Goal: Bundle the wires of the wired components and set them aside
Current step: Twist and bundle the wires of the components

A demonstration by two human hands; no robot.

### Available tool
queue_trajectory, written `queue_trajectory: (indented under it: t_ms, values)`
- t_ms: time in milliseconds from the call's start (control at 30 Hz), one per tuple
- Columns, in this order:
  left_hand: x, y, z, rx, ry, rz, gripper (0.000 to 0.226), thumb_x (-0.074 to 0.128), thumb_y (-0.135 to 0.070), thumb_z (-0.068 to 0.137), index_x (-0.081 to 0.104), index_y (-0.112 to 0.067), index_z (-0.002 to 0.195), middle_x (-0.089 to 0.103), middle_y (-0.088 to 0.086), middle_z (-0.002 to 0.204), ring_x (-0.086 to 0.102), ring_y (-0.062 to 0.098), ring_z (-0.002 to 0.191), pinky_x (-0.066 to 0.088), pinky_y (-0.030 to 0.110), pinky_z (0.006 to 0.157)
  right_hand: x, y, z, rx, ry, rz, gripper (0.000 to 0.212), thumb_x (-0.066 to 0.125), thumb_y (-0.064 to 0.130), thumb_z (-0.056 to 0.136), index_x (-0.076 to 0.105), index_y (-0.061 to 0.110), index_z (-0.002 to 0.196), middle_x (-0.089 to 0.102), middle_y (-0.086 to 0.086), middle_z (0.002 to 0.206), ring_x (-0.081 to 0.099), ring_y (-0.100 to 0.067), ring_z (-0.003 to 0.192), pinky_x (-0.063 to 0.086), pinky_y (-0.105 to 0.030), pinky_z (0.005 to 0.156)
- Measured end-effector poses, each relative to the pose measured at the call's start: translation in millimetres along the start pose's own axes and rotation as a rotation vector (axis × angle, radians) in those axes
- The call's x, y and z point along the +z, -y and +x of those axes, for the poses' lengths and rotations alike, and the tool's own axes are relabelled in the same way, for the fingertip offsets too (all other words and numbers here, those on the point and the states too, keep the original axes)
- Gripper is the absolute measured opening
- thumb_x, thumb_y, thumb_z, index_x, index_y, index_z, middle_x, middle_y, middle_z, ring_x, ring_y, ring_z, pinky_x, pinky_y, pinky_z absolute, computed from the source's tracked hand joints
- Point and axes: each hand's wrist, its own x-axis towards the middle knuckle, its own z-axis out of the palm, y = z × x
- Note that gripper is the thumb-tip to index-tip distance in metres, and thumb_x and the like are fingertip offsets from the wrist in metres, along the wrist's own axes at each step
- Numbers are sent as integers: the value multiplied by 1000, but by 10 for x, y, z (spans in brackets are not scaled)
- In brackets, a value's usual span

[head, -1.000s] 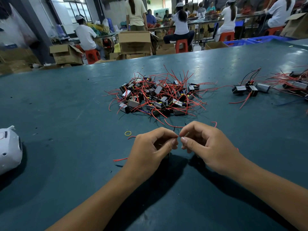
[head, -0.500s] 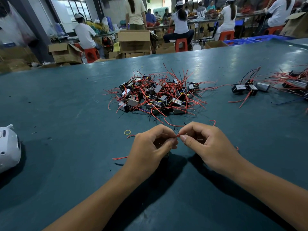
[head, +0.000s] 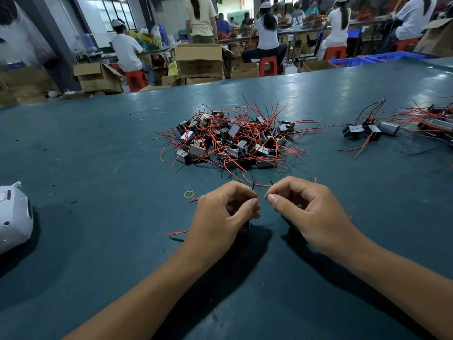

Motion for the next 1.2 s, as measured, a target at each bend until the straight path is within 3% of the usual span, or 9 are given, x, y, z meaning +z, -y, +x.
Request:
queue_trajectory:
  t_ms: [133, 500, 767, 1033, 1200]
  values:
    - [-7, -11, 1, 20, 46, 46, 5, 71, -9, 91, 71, -14, 93, 75, 2, 81, 74, 17, 77, 61, 34, 75, 5, 34, -1, 11, 100, 26, 10, 67, 14, 92, 71, 21, 85, 63, 10, 68, 53, -1, 62, 41, -14, 59]
    - [-9, -29, -5, 29, 67, 39, 9, 72, -8, 90, 72, -17, 93, 75, 1, 85, 73, 18, 80, 59, 43, 74, 43, 50, 3, 111, 4, 99, 7, 71, 12, 89, 67, 18, 87, 68, -3, 67, 59, -8, 56, 43, -13, 52]
    - [-8, -39, -10, 37, 54, 80, 8, 74, -17, 90, 73, -24, 93, 74, -5, 89, 71, 14, 85, 60, 49, 75, 46, 59, -16, 91, -40, 91, 11, 72, 12, 88, 68, 22, 85, 66, -10, 69, 53, -15, 60, 42, -35, 57]
    - [21, -51, -13, 58, 47, 142, 8, 73, -19, 88, 72, -27, 91, 74, -10, 87, 70, 11, 84, 60, 45, 74, 46, 60, -4, 119, -30, 151, 7, 70, 6, 88, 68, 12, 86, 66, -2, 65, 57, -8, 58, 44, -16, 54]
    - [31, -44, -11, 39, 24, 172, 16, 71, -12, 91, 68, -29, 91, 72, -10, 87, 69, 12, 85, 60, 47, 74, 47, 65, 5, 124, -44, 155, 6, 70, 6, 87, 70, 13, 85, 63, -2, 64, 50, -5, 54, 38, -13, 50]
